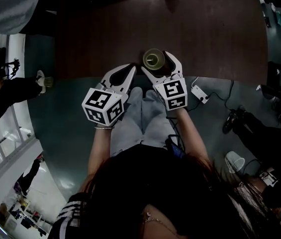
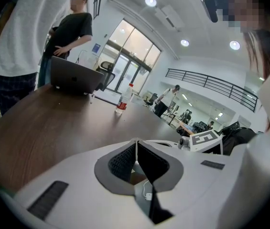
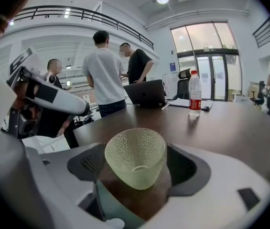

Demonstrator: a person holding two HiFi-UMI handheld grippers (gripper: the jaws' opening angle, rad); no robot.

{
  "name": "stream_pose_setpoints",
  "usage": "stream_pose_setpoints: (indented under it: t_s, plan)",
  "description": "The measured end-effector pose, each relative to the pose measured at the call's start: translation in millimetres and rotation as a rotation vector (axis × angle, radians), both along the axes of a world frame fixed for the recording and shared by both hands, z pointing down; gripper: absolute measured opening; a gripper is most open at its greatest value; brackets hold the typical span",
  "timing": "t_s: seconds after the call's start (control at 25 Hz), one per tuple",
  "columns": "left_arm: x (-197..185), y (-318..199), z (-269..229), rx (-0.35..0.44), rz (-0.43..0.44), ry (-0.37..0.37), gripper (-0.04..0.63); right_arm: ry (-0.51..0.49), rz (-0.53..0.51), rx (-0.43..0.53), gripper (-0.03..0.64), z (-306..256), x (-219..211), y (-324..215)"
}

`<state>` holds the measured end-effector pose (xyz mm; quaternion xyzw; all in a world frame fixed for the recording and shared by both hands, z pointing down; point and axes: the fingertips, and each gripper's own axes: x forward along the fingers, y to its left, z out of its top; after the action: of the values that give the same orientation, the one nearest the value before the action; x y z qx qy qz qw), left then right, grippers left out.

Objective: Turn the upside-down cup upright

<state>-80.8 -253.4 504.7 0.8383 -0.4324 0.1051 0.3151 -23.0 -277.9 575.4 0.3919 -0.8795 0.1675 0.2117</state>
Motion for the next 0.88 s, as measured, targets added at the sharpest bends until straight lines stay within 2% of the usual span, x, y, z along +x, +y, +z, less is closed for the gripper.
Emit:
stream_pose_setpoints:
  t_s: [0.88]
  plan:
    - [-9,4,-2,0.006,-0.003,0.002,0.017,-0.007,0.029,0.019,0.382,-13,3,-3]
